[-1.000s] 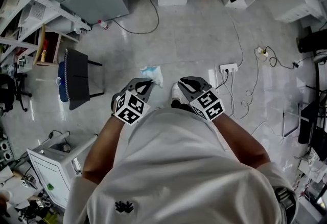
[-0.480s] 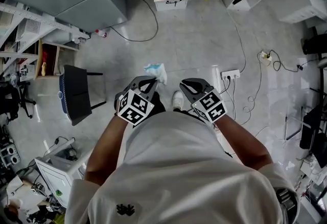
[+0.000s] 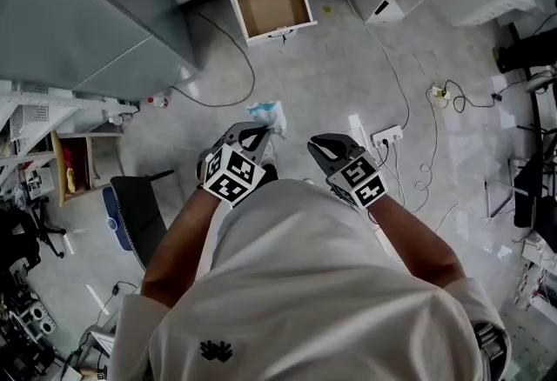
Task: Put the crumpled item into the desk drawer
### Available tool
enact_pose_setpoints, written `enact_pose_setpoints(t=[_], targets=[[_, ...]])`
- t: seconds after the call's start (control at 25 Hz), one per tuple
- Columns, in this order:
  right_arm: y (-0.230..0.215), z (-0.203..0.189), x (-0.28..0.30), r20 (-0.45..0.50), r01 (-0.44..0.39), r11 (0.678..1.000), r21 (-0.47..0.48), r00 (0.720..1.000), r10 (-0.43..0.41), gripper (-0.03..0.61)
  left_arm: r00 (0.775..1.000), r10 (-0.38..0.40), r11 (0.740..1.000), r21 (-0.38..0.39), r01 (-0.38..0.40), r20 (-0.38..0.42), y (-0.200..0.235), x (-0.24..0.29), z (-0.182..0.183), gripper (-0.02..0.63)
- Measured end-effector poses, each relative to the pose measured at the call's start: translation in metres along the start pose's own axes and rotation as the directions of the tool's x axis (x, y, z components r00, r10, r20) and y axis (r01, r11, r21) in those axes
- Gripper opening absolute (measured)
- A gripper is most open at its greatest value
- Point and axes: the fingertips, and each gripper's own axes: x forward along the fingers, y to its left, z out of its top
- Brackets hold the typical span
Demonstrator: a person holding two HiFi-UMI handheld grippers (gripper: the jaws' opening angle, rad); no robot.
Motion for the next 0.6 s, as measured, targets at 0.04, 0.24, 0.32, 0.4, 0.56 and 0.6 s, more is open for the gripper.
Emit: enact_pose_setpoints(t=[0.04,0.24,0.32,0.4,0.56,0.6], targets=[[-0.010,0.011,0.009,0.002,0.019,1.000,0.007,1.000,-0.019,0.060,1.000,-0.003,1.000,0.009,0.003,0.001,0.020,0.005,0.003,0.025],[-0.042,0.051,0.052,0.001,0.100,0.995,-0.002,0.995,-0.100,0.058,1.000,-0.017,0.999,0.042,0.017,-0.004,0.108,0.034,0.007,0.025],[-0.052,0.063,0.061,0.002,0.120,0.993,0.014,0.993,-0.120,0.058,1.000,-0.019,0.999,0.039,0.020,-0.014,0.136,0.049,0.007,0.025],[-0.066,0.072,0.064,-0.005,0.125,0.992,0.033,0.992,-0.125,0.058,1.000,-0.020,1.000,0.022,0.021,-0.024,0.157,0.066,0.011,0.025],[-0.115,0.072,0.066,-0.033,0.130,0.990,0.049,0.991,-0.129,0.058,0.999,-0.004,1.000,0.007,0.004,-0.048,0.191,0.115,0.030,0.025],[-0.128,0.071,0.066,-0.036,0.125,0.991,0.057,0.992,-0.123,0.058,0.998,0.003,1.000,0.003,-0.003,-0.057,0.198,0.128,0.036,0.025]])
